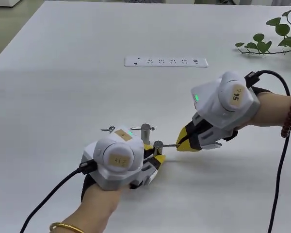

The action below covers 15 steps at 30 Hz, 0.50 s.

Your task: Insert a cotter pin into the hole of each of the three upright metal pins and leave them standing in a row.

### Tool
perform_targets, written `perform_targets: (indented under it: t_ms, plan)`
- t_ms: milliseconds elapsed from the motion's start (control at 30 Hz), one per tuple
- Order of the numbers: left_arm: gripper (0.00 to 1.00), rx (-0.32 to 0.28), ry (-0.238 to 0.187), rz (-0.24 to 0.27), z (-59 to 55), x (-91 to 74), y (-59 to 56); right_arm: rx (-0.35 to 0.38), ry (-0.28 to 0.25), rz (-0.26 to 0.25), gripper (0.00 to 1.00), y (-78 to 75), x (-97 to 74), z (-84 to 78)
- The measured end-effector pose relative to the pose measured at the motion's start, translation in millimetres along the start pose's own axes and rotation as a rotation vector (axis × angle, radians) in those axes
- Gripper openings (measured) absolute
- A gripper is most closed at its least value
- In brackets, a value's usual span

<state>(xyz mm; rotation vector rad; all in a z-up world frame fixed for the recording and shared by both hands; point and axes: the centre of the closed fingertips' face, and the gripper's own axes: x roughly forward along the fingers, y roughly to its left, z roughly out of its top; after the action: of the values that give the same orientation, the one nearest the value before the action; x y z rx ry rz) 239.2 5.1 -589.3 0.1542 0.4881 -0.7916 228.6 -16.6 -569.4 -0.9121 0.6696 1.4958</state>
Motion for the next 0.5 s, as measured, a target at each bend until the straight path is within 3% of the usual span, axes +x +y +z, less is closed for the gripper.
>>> perform_targets:
  t_ms: [500]
  plan:
    - [0.10, 0.008, -0.016, 0.002, 0.5, 0.4, -0.3, 0.032, -0.002, 0.003, 0.00, 1.2, 5.9, 13.1]
